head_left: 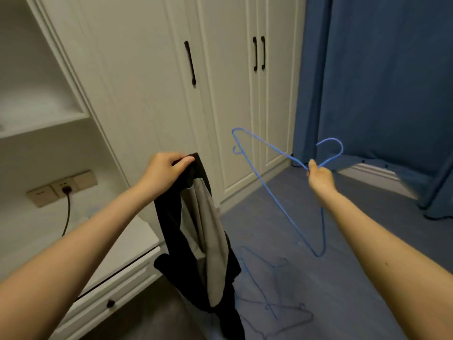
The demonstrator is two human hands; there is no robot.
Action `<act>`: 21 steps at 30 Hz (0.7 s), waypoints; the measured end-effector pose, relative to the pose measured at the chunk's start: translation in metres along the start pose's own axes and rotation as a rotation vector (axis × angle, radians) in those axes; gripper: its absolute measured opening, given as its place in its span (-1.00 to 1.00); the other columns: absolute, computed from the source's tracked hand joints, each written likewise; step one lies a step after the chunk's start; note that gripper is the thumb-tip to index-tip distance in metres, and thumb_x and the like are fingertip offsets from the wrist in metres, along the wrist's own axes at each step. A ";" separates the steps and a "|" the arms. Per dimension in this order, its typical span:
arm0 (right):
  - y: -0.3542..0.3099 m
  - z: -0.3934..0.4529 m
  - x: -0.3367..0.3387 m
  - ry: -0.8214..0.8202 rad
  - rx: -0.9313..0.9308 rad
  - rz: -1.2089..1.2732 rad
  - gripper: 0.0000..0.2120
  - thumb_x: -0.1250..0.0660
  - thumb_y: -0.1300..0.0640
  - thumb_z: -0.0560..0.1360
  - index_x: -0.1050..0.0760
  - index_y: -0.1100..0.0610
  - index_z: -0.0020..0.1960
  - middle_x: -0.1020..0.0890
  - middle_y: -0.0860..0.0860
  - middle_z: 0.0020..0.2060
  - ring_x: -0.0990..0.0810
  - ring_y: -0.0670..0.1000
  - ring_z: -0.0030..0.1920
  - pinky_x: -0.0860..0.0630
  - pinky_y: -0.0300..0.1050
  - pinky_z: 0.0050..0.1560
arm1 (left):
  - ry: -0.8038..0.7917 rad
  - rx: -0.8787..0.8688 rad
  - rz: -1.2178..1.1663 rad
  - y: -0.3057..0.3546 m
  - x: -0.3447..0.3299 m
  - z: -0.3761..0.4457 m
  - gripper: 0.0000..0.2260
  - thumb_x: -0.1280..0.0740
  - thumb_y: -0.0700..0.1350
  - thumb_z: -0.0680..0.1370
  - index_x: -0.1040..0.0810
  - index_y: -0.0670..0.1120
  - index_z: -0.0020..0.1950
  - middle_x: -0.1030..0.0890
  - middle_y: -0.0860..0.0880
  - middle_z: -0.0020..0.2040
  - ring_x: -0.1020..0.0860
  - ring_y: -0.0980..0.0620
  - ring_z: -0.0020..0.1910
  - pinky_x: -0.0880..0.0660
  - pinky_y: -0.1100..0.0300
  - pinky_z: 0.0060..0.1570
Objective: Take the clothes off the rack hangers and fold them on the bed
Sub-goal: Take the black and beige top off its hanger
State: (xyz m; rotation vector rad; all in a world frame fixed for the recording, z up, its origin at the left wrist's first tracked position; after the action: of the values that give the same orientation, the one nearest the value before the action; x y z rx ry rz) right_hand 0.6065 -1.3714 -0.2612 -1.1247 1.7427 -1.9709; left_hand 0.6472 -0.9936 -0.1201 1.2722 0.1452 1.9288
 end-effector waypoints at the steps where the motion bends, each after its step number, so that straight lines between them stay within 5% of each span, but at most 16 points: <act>1: 0.021 -0.004 -0.020 -0.059 -0.043 -0.073 -0.49 -0.02 -0.03 0.63 -0.55 0.38 0.03 -0.54 0.38 0.09 -0.51 0.28 0.15 -0.40 0.00 0.07 | 0.020 0.008 0.015 -0.002 0.005 0.002 -0.77 -0.29 -0.12 0.57 -0.63 -0.27 -0.11 -0.64 -0.18 -0.21 -0.54 -0.06 -0.21 -0.38 0.27 -0.23; 5: 0.095 -0.020 -0.092 -0.286 -0.153 -0.212 -0.49 -0.01 0.03 0.64 -0.54 0.43 0.08 -0.55 0.38 0.10 -0.51 0.29 0.15 -0.40 -0.02 0.09 | 0.076 0.004 0.078 -0.007 0.019 0.003 -0.79 -0.30 -0.14 0.57 -0.63 -0.24 -0.12 -0.51 0.01 -0.35 -0.44 0.14 -0.34 -0.29 0.52 -0.32; 9: 0.125 -0.023 -0.122 -0.354 -0.274 -0.056 -0.58 -0.20 0.01 0.60 -0.53 0.27 -0.29 -0.56 0.21 -0.31 -0.53 0.17 -0.24 -0.38 -0.09 -0.13 | 0.088 0.006 0.113 -0.012 0.024 0.004 -0.81 -0.30 -0.14 0.56 -0.63 -0.22 -0.14 -0.50 0.08 -0.38 -0.43 0.25 -0.34 -0.29 0.52 -0.32; 11: 0.130 -0.027 -0.123 -0.403 -0.358 0.016 -0.59 -0.34 0.00 0.51 -0.48 0.32 0.16 -0.55 0.27 0.11 -0.52 0.20 0.14 -0.38 -0.04 0.13 | 0.090 -0.006 0.123 -0.012 0.026 0.005 -0.81 -0.30 -0.15 0.56 -0.63 -0.23 -0.13 -0.54 0.07 -0.37 -0.46 0.22 -0.34 -0.31 0.50 -0.30; 13: 0.136 -0.030 -0.125 -0.441 -0.421 0.028 -0.30 -0.37 0.07 0.50 -0.11 0.35 0.46 -0.27 0.25 0.43 -0.30 0.22 0.40 -0.27 0.05 0.31 | 0.090 -0.014 0.127 -0.013 0.027 0.005 -0.80 -0.30 -0.14 0.56 -0.64 -0.25 -0.10 -0.63 -0.06 -0.28 -0.55 0.07 -0.26 -0.36 0.39 -0.24; 16: 0.134 -0.030 -0.137 -0.481 -0.401 0.017 -0.27 -0.35 0.10 0.51 -0.03 0.35 0.48 -0.19 0.23 0.47 -0.24 0.23 0.43 -0.23 0.10 0.35 | 0.100 -0.018 0.117 -0.013 0.029 0.004 -0.79 -0.30 -0.13 0.57 -0.65 -0.25 -0.09 -0.66 -0.18 -0.17 -0.59 -0.09 -0.14 -0.40 0.15 -0.11; 21: 0.065 -0.057 -0.171 -0.730 -0.158 0.014 -0.53 -0.31 0.11 0.53 -0.33 0.21 0.38 -0.42 0.11 0.35 -0.39 0.11 0.34 -0.31 -0.05 0.17 | 0.073 -0.014 0.067 -0.009 0.028 0.003 -0.81 -0.30 -0.11 0.57 -0.65 -0.20 -0.06 -0.62 -0.02 -0.21 -0.51 0.11 -0.22 -0.34 0.47 -0.23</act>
State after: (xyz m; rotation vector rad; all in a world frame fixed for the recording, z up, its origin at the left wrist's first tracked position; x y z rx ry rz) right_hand 0.6616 -1.2330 -0.3819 -1.6093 1.4904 -1.1790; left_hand 0.6498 -0.9698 -0.1022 1.2122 0.1277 2.0308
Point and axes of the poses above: each hand's wrist, its own z-axis towards the middle knuckle, its own x-axis out of the back of the hand, y = z × x, the point moved 9 cm from there along z, towards the middle knuckle
